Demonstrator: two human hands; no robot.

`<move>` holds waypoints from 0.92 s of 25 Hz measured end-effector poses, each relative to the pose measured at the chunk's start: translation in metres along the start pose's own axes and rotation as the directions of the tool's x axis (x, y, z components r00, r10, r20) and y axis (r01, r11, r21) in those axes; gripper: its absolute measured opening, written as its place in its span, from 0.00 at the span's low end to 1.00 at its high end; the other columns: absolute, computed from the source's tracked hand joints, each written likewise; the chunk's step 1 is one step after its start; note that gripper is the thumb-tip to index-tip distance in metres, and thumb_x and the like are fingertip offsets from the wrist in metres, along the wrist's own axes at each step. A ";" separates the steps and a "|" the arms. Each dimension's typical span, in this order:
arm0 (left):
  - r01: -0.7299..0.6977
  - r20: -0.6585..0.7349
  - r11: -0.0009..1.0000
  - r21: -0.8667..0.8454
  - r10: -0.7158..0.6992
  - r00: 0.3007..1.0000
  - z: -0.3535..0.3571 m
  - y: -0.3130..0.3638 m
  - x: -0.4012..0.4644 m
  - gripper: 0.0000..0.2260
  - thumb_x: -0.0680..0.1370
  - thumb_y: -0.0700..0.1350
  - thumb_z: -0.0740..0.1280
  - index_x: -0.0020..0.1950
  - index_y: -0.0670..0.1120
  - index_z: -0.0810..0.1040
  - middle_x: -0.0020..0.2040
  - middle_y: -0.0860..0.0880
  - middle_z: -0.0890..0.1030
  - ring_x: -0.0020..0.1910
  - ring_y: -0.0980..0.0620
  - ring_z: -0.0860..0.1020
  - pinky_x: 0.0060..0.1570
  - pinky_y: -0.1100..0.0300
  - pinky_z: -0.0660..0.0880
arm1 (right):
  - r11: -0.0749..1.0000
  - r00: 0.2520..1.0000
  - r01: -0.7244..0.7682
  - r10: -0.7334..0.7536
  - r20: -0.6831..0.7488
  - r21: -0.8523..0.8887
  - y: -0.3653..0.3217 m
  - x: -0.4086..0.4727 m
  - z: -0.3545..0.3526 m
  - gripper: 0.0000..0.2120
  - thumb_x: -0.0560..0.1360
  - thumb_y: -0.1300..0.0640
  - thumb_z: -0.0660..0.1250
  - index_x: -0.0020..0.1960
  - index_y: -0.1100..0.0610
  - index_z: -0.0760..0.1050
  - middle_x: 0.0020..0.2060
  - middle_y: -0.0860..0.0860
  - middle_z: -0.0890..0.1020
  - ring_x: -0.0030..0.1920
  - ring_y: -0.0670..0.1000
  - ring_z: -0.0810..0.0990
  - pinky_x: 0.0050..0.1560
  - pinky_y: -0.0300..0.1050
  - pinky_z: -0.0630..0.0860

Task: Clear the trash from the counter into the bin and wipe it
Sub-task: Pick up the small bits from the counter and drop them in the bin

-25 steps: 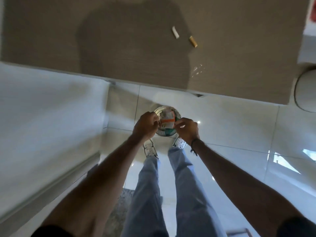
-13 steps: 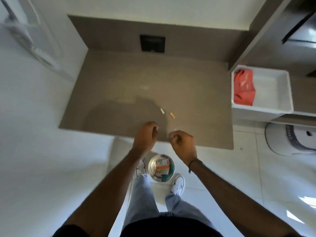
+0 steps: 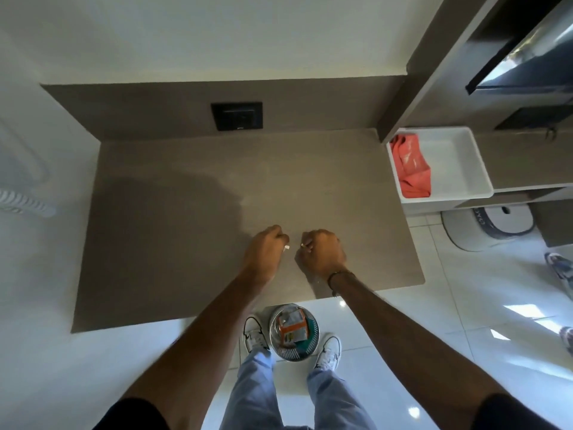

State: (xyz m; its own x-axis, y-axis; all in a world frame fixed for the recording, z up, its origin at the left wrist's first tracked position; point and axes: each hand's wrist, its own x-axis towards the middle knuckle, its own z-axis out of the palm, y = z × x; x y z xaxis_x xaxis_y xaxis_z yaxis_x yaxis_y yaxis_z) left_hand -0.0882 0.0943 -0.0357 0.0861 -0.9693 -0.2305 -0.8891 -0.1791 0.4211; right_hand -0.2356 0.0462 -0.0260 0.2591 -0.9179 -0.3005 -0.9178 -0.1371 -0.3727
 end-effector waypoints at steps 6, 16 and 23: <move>-0.113 -0.181 0.899 -0.422 0.039 0.983 -0.020 0.037 -0.042 0.08 0.76 0.42 0.67 0.50 0.46 0.85 0.48 0.48 0.83 0.48 0.49 0.80 0.50 0.50 0.79 | -0.139 0.767 -0.625 0.076 0.638 0.768 0.000 -0.046 -0.023 0.10 0.70 0.65 0.54 0.39 0.59 0.74 0.34 0.55 0.79 0.31 0.51 0.72 0.30 0.42 0.73; 0.175 0.465 -0.500 -0.848 -0.545 0.697 0.043 0.117 -0.147 0.11 0.83 0.42 0.60 0.44 0.44 0.78 0.34 0.48 0.83 0.32 0.52 0.84 0.36 0.58 0.80 | 0.457 0.943 -0.269 -0.052 0.328 0.848 0.022 -0.163 -0.026 0.13 0.78 0.57 0.61 0.46 0.60 0.83 0.42 0.55 0.87 0.42 0.50 0.84 0.48 0.45 0.80; 0.208 0.620 -0.626 -0.751 -0.561 0.549 0.121 0.107 -0.180 0.14 0.84 0.38 0.57 0.39 0.42 0.73 0.35 0.44 0.77 0.32 0.49 0.74 0.35 0.60 0.71 | 0.707 0.997 -0.068 0.028 0.069 0.704 0.093 -0.194 -0.004 0.11 0.79 0.62 0.63 0.50 0.59 0.85 0.46 0.51 0.88 0.48 0.50 0.85 0.53 0.44 0.81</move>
State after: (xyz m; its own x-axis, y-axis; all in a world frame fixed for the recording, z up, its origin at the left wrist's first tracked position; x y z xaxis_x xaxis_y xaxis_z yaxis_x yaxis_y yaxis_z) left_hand -0.2537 0.2703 -0.0555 0.2673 -0.3274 -0.9063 0.9123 -0.2167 0.3474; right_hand -0.3720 0.2102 0.0009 0.2537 -0.8937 -0.3702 -0.4541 0.2278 -0.8613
